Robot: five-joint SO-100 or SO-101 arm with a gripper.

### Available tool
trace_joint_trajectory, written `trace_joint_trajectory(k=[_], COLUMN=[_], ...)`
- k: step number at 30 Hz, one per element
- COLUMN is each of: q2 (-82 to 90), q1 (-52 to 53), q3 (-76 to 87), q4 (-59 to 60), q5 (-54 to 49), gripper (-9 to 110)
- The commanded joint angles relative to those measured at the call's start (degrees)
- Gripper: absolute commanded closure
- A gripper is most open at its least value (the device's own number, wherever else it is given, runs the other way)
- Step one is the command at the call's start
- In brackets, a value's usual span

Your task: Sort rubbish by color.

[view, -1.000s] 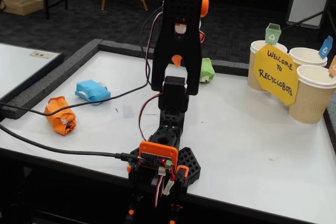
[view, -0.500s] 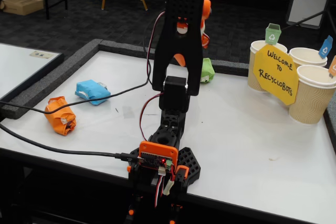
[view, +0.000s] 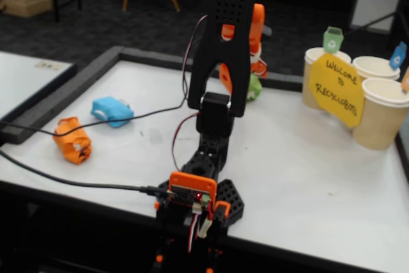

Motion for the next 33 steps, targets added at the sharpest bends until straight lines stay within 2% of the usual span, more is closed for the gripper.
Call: trace_joint_trajectory(k=[1,4,7,20,30,33], q2=[1.8,1.8,1.8,2.0,6.9,11.7], q1=[-0.1,-0.4,-0.5,0.7,1.4,1.6], q3=[-7.3,-7.2,-6.9,-6.0,-14.9,-16.9], q4=[-2.7,-3.3,-3.3,-2.8,9.8,13.3], q5=[-2.5,-2.8,-2.8,-2.8,-3.2,-6.6], gripper=[74,81,101,101,101,101])
